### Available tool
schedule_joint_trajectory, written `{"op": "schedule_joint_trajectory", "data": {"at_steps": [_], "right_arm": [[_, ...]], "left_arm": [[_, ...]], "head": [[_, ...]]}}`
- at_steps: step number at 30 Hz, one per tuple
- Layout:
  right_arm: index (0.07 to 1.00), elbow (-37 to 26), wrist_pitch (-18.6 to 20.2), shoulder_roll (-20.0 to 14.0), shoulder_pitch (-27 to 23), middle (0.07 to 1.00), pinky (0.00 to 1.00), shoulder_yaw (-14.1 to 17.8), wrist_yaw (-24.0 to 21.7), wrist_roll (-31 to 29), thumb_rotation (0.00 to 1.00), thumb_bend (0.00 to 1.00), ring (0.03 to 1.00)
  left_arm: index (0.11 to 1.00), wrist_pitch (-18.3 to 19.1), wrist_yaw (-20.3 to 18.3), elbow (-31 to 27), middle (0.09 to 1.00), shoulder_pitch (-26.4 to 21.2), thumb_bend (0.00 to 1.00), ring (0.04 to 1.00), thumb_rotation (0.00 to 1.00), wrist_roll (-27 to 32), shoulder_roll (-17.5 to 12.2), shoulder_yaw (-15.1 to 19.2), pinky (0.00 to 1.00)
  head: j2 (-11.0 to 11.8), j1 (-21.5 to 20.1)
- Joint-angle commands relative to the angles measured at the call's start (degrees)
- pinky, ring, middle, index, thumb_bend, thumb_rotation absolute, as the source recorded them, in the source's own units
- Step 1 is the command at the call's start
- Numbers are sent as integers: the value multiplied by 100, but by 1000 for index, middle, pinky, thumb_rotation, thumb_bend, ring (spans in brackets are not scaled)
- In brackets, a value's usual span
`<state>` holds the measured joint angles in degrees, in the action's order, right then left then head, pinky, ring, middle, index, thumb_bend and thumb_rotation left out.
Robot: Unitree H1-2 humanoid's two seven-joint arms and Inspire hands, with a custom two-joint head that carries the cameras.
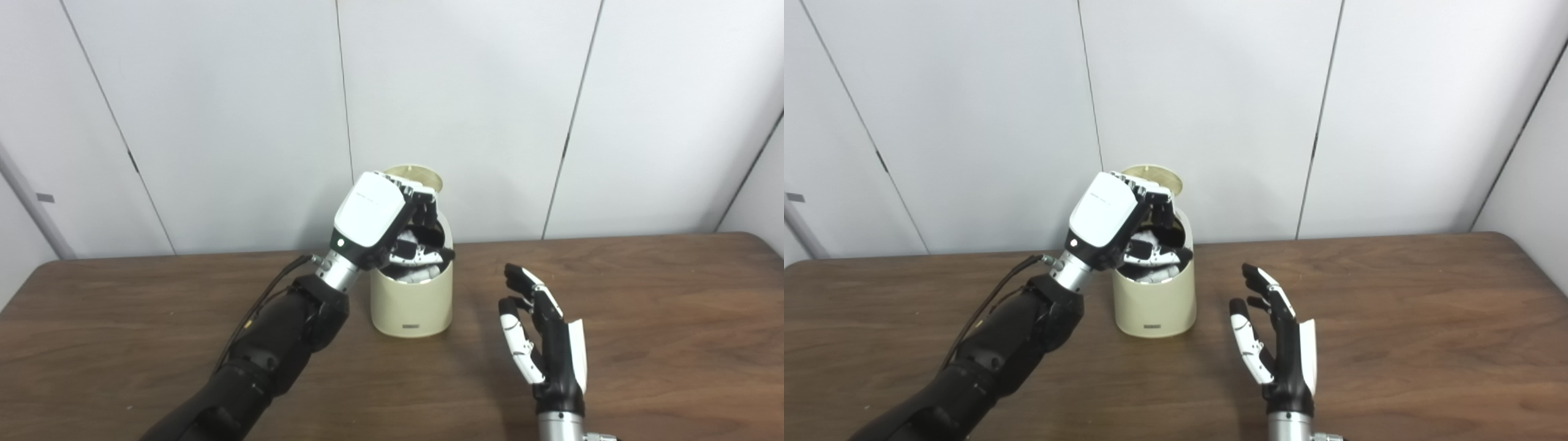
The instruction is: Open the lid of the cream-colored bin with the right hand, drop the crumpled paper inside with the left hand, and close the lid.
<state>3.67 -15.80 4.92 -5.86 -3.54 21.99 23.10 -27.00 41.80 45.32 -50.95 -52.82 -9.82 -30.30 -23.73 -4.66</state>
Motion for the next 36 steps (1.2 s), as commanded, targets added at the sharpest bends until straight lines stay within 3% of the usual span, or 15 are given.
{"op": "schedule_joint_trajectory", "data": {"at_steps": [1, 7, 13, 21, 25, 26, 27, 28, 31, 36], "right_arm": [[785, 213, -43, 27, 357, 801, 703, -67, 33, 130, 738, 219, 792], [785, 213, -21, 27, 342, 803, 699, -76, 13, 121, 723, 217, 793], [783, 222, -41, 22, 340, 798, 692, -86, 19, 120, 729, 211, 787], [779, 245, -68, 6, 322, 798, 692, -80, 24, 106, 718, 206, 787], [783, 252, -49, -30, 302, 805, 696, -71, -22, 63, 714, 207, 792], [784, 263, -54, -43, 296, 804, 696, -69, -31, 54, 720, 209, 792], [784, 272, -64, -50, 293, 803, 697, -66, -36, 42, 725, 210, 792], [783, 289, -80, -62, 284, 801, 696, -58, -44, 19, 727, 212, 791], [781, 319, -103, -91, 265, 796, 697, -34, -61, -34, 731, 218, 789], [779, 344, -86, -150, 232, 795, 699, 10, -116, -132, 722, 215, 789]], "left_arm": [[461, 8, -22, -210, 429, -229, 953, 362, 371, 271, -102, 1, 318], [544, 11, -124, -261, 536, -195, 982, 489, 402, 423, -136, -70, 427], [590, 12, -52, -249, 562, -193, 990, 510, 402, 430, -155, -127, 437], [569, 10, 2, -228, 544, -183, 976, 495, 358, 388, -162, -104, 426], [434, 9, 349, -332, 406, -84, 868, 352, 273, 323, -226, -140, 317], [453, 8, 429, -363, 365, -55, 696, 307, 176, 316, -247, -151, 277], [462, 8, 493, -410, 339, -18, 606, 278, 124, 318, -279, -159, 251], [482, 8, 551, -432, 387, 4, 563, 251, 63, 324, -304, -177, 223], [502, 8, 646, -579, 437, 108, 519, 224, 4, 440, -423, -209, 188], [504, 8, 715, -959, 444, 329, 516, 223, 0, 568, -566, -78, 186]], "head": [[-5, -2], [-18, 6], [-17, 14], [-38, 75], [-29, 106], [-30, 119], [-30, 119], [-18, 125], [-18, 176], [7, 247]]}}
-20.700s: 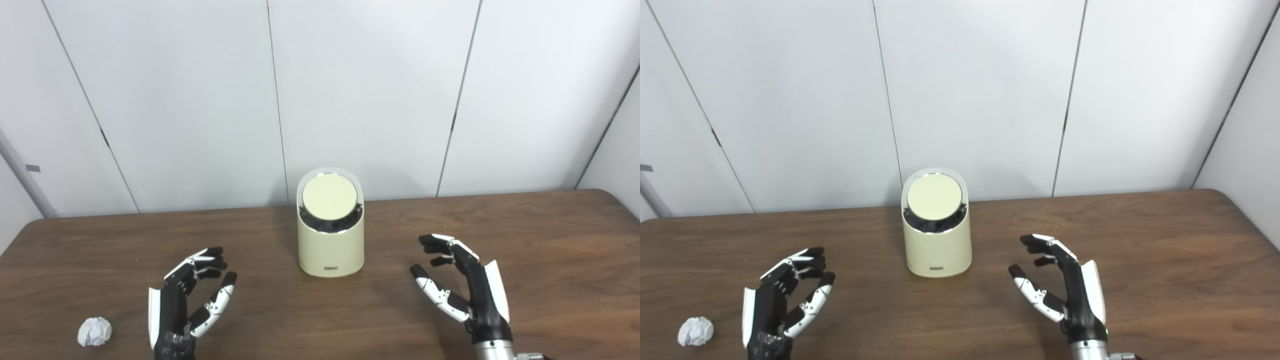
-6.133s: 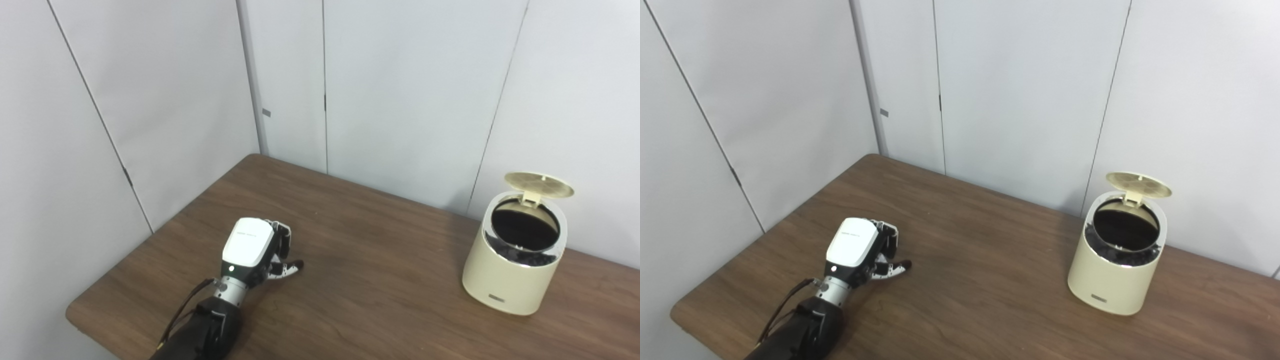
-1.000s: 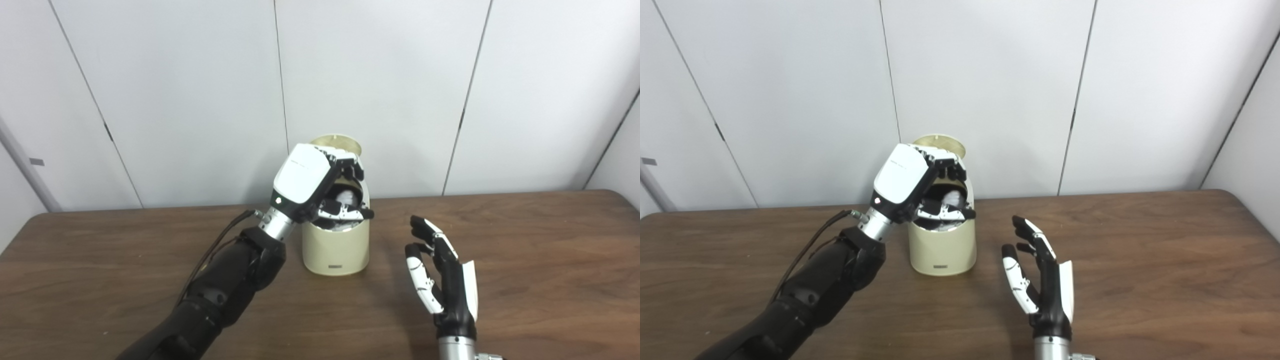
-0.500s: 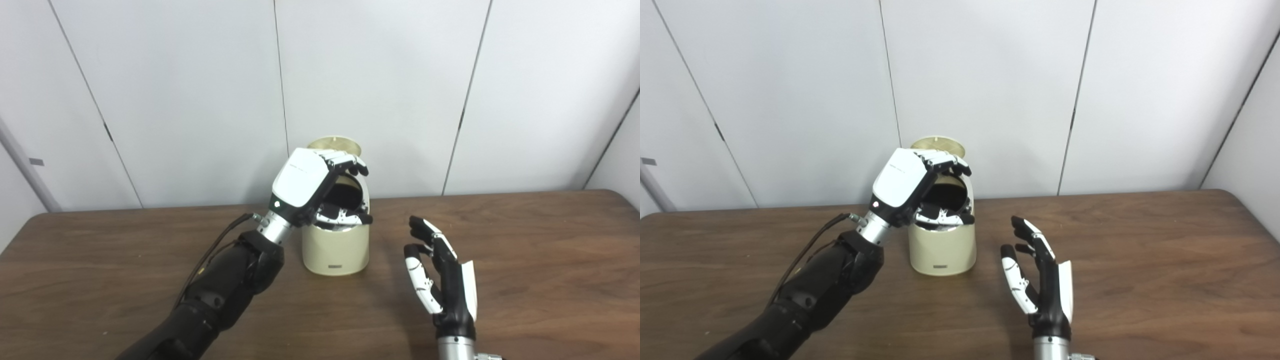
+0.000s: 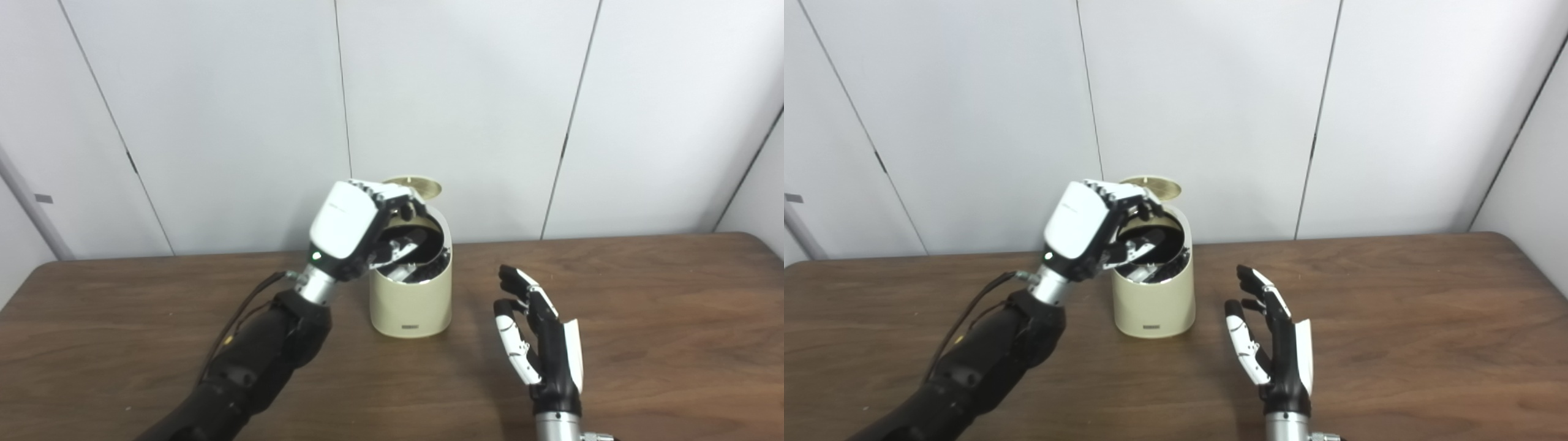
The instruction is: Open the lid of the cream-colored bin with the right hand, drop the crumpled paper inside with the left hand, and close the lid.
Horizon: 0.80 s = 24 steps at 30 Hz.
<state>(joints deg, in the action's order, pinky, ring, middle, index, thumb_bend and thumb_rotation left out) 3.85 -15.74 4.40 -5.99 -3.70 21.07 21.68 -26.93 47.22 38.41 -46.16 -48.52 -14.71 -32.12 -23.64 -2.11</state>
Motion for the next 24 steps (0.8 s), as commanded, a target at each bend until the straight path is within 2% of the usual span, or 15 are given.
{"op": "schedule_joint_trajectory", "data": {"at_steps": [1, 7, 10, 15, 20, 22, 24], "right_arm": [[780, 333, -94, -108, 239, 796, 701, 35, -31, -3, 719, 213, 791], [771, 432, -214, -166, 193, 785, 696, 86, -46, -111, 670, 202, 780], [769, 454, -240, -197, 177, 784, 700, 99, -82, -178, 662, 205, 782], [766, 534, -331, -283, 134, 784, 697, 122, -101, -248, 647, 201, 781], [768, 563, -348, -354, 116, 789, 696, 150, -114, -293, 630, 202, 784], [772, 571, -346, -392, 108, 791, 698, 159, -116, -281, 643, 200, 786], [776, 576, -348, -417, 104, 793, 696, 171, -126, -293, 655, 203, 785]], "left_arm": [[503, 2, 137, -406, 447, -73, 516, 227, 0, 200, -112, 153, 189], [501, 3, -92, -1169, 450, 397, 517, 231, 0, 688, -234, 430, 188], [506, 2, -291, -1566, 444, 720, 516, 235, 0, 988, -248, 682, 191], [510, 5, -649, -2188, 425, 1513, 513, 214, 0, 1469, -169, 1375, 171], [507, 6, -979, -2590, 401, 2393, 508, 191, 0, 2257, -116, 2027, 148], [510, 5, -1114, -2708, 404, 2713, 507, 204, 0, 2466, -99, 2225, 160], [507, 6, -1244, -2807, 443, 2972, 509, 274, 0, 2644, -55, 2372, 223]], "head": [[-2, 3], [5, 80], [2, 107], [41, 162], [45, 233], [68, 253], [62, 274]]}}
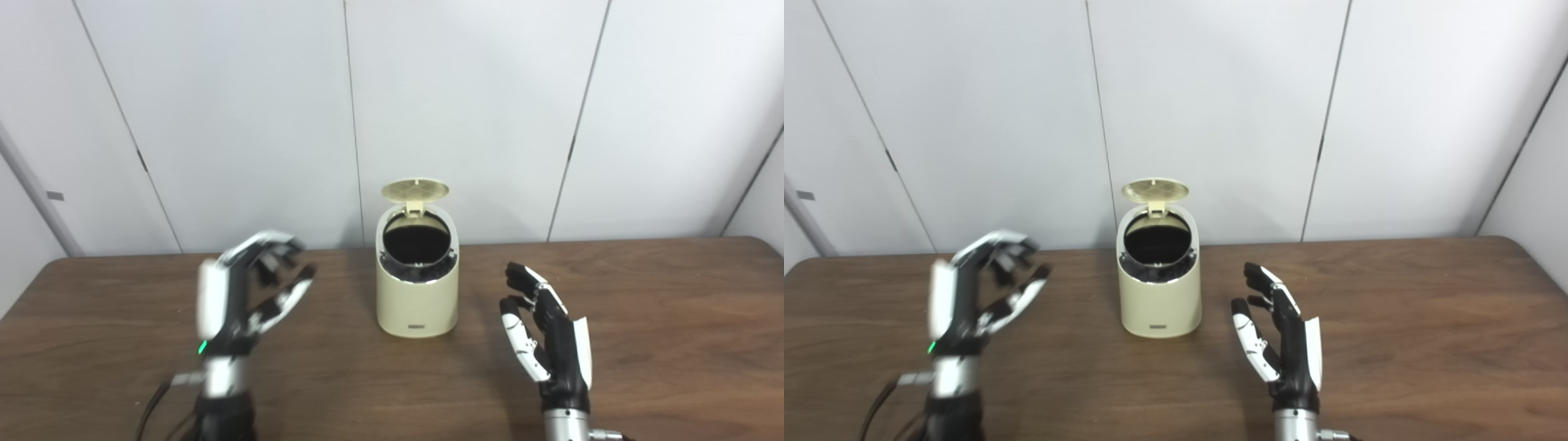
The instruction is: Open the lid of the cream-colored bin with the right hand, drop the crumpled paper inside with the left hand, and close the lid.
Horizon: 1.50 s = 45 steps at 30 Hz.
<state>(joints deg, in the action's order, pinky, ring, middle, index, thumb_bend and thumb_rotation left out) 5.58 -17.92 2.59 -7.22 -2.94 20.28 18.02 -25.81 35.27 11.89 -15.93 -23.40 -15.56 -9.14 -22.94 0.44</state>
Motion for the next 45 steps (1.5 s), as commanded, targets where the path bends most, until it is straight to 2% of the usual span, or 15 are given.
{"op": "schedule_joint_trajectory", "data": {"at_steps": [1, 3, 6, 8, 15, 19, 30, 36, 39, 40, 41, 43, 45], "right_arm": [[777, 404, -134, -244, 226, 793, 695, 105, -54, 50, 659, 206, 785], [778, 423, -161, -268, 221, 793, 697, 125, -74, -5, 658, 205, 786], [777, 463, -205, -325, 210, 793, 698, 147, -86, -14, 659, 201, 787], [772, 484, -241, -359, 206, 790, 697, 164, -84, -17, 649, 192, 785], [768, 462, -252, -443, 237, 788, 696, 201, -117, -88, 650, 203, 787], [773, 436, -305, -511, 272, 794, 697, 211, -148, -81, 684, 193, 792], [777, 420, -409, -525, 301, 804, 716, 275, -302, -355, 684, 194, 803], [767, 257, -327, -542, 334, 793, 695, 305, -184, -24, 703, 184, 789], [765, 61, -365, -509, 344, 788, 707, 377, -188, -77, 712, 194, 789], [761, -13, -375, -498, 346, 783, 701, 405, -189, -90, 695, 201, 782], [761, -88, -392, -494, 347, 782, 701, 436, -195, -108, 686, 202, 782], [770, -218, -470, -513, 349, 794, 723, 482, -232, -169, 671, 199, 797], [774, -329, -522, -548, 349, 803, 734, 529, -218, -123, 666, 200, 806]], "left_arm": [[505, -108, -97, -210, 453, 100, 510, 295, 0, 318, 45, 105, 244], [504, -110, -156, -274, 466, 346, 510, 351, 0, 556, 102, 168, 302], [502, -107, -283, -354, 472, 631, 509, 389, 0, 770, 216, 283, 334], [489, -108, -378, -391, 485, 771, 495, 428, 59, 871, 261, 328, 360], [488, -109, -595, -357, 545, 1072, 491, 495, 82, 1090, 397, 432, 393], [488, -111, -640, -352, 551, 1109, 490, 505, 80, 1134, 465, 459, 399], [489, -112, -609, -227, 555, 1050, 490, 515, 83, 1137, 517, 431, 404], [492, -111, -988, -324, 590, 1071, 484, 559, 87, 1368, 500, 405, 451], [494, -108, -1192, -444, 614, 1087, 481, 591, 87, 1401, 509, 449, 491], [567, -107, -1248, -480, 632, 1092, 390, 612, 357, 1411, 519, 471, 519], [596, -108, -1294, -524, 644, 1096, 361, 624, 457, 1408, 526, 490, 536], [633, -109, -1365, -619, 670, 1109, 332, 651, 555, 1376, 542, 533, 561], [650, -110, -1443, -711, 683, 1115, 322, 663, 580, 1411, 573, 578, 573]], "head": [[-12, 32], [-11, 53], [-4, 81], [-2, 99], [-32, 130], [-58, 156], [-104, 137], [-123, 126], [-128, 114], [-126, 110], [-123, 104], [-120, 102], [-125, 111]]}}
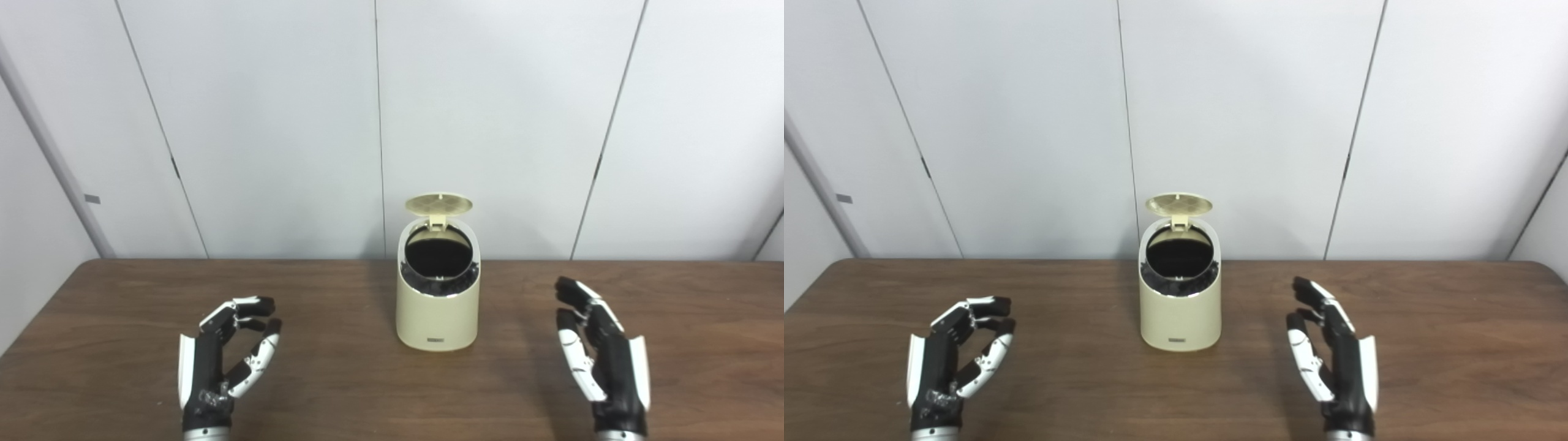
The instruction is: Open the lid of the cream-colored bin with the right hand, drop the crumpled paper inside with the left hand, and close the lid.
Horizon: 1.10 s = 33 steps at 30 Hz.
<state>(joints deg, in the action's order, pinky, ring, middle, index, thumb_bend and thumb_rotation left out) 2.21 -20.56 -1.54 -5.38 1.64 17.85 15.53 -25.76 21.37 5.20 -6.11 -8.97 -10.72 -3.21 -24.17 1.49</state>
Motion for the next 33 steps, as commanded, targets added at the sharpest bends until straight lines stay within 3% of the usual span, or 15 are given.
{"op": "schedule_joint_trajectory", "data": {"at_steps": [1, 5, 8, 9, 11, 16, 20, 23, 28, 33], "right_arm": [[775, -52, -259, -154, 163, 804, 736, 100, 24, 131, 669, 202, 807], [776, -216, -356, -319, 94, 811, 780, 213, -35, 100, 681, 209, 826], [795, -310, -566, -569, -73, 822, 802, 265, -85, 105, 543, 179, 840], [792, -375, -557, -630, -119, 819, 791, 290, -103, 153, 604, 200, 834], [781, -637, -347, -708, -226, 812, 764, 332, -183, 184, 705, 248, 820], [774, -1338, 370, -876, -508, 805, 734, 355, -569, 142, 675, 299, 816], [786, -1786, 866, -1102, -846, 803, 706, 360, -938, 275, 715, 327, 808], [776, -2113, 1305, -1231, -1170, 798, 675, 313, -1208, 609, 813, 333, 795], [780, -2623, 2165, -1392, -1754, 809, 647, 112, -1778, 1245, 930, 254, 797], [763, -2720, 2468, -1620, -2305, 792, 654, -158, -2275, 1679, 855, 241, 787]], "left_arm": [[655, -115, -102, -91, 688, 139, 323, 669, 585, 2, 110, 9, 578], [683, -107, -295, -245, 720, 165, 303, 701, 615, 13, 212, 112, 609], [693, -107, -446, -246, 724, 164, 304, 706, 670, 5, 261, 154, 609], [701, -107, -500, -237, 732, 163, 305, 714, 678, 3, 277, 160, 618], [714, -96, -590, -230, 744, 160, 312, 728, 676, 18, 323, 185, 631], [728, -73, -760, -275, 759, 149, 315, 744, 667, -21, 415, 247, 645], [730, -73, -858, -323, 765, 137, 333, 748, 696, -37, 485, 305, 645], [733, -74, -910, -329, 768, 126, 322, 751, 711, -29, 523, 345, 659], [739, -81, -952, -283, 774, 107, 274, 761, 764, -18, 557, 391, 672], [733, -106, -951, -216, 770, 75, 261, 760, 755, -90, 574, 410, 672]], "head": [[-14, 11], [-19, 17], [-23, 17], [-20, 15], [-23, 25], [-12, 20], [6, 1], [21, -18], [30, -28], [56, -55]]}}
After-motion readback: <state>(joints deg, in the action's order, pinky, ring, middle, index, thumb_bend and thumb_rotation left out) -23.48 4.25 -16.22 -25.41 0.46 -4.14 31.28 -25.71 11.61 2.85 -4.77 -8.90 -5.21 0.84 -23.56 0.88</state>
